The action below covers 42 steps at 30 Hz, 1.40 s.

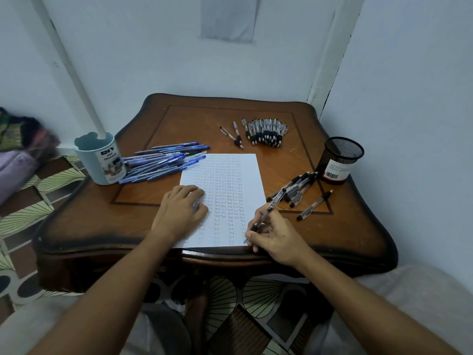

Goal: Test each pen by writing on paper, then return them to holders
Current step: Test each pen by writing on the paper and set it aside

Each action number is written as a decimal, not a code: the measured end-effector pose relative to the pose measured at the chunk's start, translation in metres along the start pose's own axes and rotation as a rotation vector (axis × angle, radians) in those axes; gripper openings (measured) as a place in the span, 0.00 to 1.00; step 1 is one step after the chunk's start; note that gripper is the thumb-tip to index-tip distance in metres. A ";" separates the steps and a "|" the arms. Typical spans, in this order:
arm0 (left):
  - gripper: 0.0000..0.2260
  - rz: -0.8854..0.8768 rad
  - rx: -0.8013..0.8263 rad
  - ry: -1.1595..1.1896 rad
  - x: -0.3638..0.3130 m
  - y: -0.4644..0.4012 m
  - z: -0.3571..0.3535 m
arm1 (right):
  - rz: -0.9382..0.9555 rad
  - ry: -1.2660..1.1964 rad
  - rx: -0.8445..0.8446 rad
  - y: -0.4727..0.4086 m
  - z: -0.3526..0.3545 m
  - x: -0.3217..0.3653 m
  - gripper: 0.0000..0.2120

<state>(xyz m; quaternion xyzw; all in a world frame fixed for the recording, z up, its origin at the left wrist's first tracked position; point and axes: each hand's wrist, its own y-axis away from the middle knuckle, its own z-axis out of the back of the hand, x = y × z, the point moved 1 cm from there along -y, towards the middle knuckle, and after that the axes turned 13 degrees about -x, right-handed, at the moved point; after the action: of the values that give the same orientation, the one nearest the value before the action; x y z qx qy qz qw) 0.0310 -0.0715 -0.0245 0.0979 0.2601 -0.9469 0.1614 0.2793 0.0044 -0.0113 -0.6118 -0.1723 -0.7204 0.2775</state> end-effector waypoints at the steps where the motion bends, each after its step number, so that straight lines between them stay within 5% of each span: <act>1: 0.28 -0.001 0.005 0.001 0.000 0.000 0.000 | 0.001 0.001 0.005 0.000 0.000 0.000 0.12; 42: 0.25 0.014 0.014 0.006 0.001 0.000 0.000 | -0.033 0.022 -0.023 -0.001 0.006 0.001 0.13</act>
<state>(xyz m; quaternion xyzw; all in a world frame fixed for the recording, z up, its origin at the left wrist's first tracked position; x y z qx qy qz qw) 0.0301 -0.0715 -0.0249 0.1036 0.2534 -0.9473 0.1664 0.2828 0.0084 -0.0087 -0.6042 -0.1711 -0.7333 0.2607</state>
